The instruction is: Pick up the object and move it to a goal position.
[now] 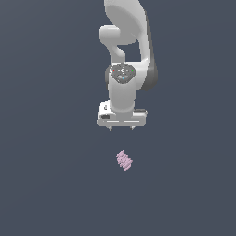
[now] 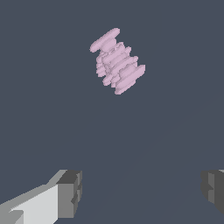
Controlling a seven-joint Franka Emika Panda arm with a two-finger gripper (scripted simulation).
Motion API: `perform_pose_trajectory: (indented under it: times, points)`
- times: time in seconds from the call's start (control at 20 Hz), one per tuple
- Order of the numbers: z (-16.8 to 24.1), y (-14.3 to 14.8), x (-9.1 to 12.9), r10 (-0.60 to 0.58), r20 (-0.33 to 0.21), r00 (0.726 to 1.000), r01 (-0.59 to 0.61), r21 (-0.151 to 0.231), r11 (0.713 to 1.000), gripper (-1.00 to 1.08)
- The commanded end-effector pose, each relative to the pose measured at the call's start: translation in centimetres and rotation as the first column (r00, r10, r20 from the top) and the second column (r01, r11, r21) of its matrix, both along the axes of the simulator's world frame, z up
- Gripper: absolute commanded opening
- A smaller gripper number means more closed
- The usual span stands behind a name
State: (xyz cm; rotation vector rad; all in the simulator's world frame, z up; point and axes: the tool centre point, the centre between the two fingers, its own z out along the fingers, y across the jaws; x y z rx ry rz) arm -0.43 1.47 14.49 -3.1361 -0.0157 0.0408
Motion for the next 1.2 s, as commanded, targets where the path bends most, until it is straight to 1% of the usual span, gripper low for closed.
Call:
perform_pose_trajectory:
  times: [0.0,0.15,0.5,0.85,1.15]
  points:
    - [0.0,0.0,0.0,0.000,0.000,1.000,0.000,0.000,1.000,1.00]
    - [0.1,0.4,0.1,0.013,0.002,1.000,-0.013,0.001,1.000,1.00]
    - [0.7,3.0,0.5,0.079,0.012,0.997,-0.079,0.009,0.997,1.00]
    - [0.6,2.9,0.8,0.092,0.012,0.996,-0.092,0.009,0.996,1.00]
    - [0.1,2.9,2.2,0.157,0.014,0.987,-0.157,0.006,0.988,1.00]
